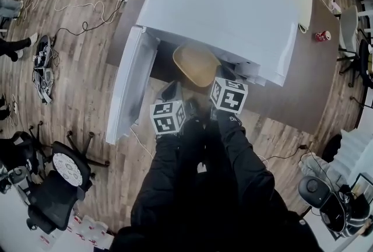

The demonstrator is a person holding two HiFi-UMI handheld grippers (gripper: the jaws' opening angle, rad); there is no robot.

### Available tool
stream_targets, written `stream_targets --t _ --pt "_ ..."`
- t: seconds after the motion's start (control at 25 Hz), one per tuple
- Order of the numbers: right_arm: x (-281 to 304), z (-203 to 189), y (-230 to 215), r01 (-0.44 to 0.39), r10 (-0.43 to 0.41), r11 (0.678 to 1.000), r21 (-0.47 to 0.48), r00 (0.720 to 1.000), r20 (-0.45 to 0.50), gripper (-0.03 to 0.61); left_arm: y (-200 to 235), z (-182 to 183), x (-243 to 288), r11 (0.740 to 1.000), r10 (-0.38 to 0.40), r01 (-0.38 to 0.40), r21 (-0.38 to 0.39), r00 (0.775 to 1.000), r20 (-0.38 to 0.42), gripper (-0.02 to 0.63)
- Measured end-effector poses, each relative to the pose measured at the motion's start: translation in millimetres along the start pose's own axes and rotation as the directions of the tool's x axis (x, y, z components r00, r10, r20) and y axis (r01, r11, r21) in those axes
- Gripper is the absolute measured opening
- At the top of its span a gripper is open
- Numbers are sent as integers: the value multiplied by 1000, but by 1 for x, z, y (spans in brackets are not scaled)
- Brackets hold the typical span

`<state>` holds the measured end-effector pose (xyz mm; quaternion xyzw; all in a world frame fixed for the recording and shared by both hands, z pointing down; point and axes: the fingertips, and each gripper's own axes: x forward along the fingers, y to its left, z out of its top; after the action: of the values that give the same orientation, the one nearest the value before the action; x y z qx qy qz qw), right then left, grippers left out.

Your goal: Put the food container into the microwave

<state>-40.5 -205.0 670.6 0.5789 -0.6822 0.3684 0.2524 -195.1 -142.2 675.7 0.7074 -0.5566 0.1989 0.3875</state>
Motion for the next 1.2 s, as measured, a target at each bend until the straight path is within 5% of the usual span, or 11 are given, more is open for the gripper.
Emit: stream_targets --t 1.2 --pt "49 61 9 39 -58 990 133 987 148 37 22 23 35 1000 3 -3 -1 999 -35 35"
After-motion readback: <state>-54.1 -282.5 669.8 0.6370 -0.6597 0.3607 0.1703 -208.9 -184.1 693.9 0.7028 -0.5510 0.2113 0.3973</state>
